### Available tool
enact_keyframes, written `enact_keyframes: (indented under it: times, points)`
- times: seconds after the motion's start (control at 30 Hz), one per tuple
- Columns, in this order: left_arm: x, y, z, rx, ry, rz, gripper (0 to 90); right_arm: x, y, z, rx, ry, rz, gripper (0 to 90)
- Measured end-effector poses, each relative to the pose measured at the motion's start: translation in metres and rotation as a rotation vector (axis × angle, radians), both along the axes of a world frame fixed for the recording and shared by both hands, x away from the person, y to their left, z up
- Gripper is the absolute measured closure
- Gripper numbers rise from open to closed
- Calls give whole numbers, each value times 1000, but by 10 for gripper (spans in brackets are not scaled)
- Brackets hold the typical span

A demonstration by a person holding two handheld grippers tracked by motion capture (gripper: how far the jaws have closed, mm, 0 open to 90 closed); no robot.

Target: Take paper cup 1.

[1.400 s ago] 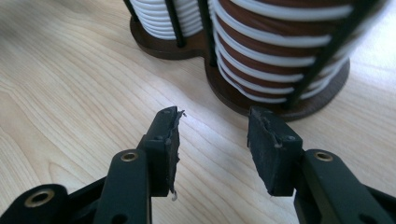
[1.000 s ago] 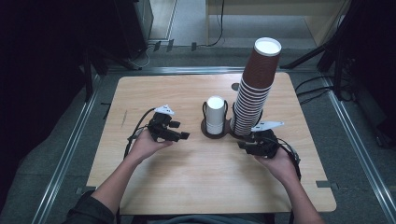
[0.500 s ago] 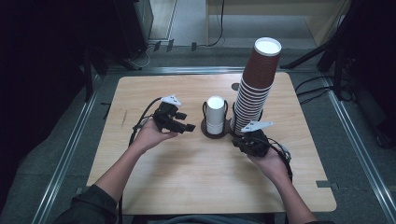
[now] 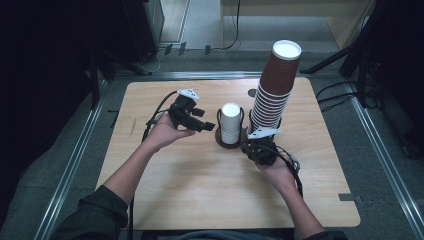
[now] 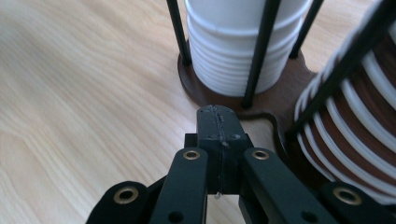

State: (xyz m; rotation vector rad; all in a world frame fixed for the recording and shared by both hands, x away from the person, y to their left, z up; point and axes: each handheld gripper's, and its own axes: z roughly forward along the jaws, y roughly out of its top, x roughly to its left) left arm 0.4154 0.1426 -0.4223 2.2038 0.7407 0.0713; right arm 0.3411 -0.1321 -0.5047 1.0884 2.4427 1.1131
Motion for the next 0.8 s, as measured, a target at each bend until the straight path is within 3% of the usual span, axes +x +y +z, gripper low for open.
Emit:
enact_keyframes:
  times: [0.27,0.47,0.6,0.7,0.8]
  points:
    - [11,-14,19,8,-12,-45,231,5,13,-2,31,-14,-55,897]
    - [18,-27,27,34,-11,-73,234,7,23,-2,14,-34,-71,897]
    - [18,-37,32,58,-21,-98,233,8,28,0,22,-35,-83,896]
    - [22,-46,35,99,-21,-119,228,9,36,-1,15,-38,-81,894]
    - [24,-50,34,107,-19,-123,218,10,39,-1,19,-44,-82,891]
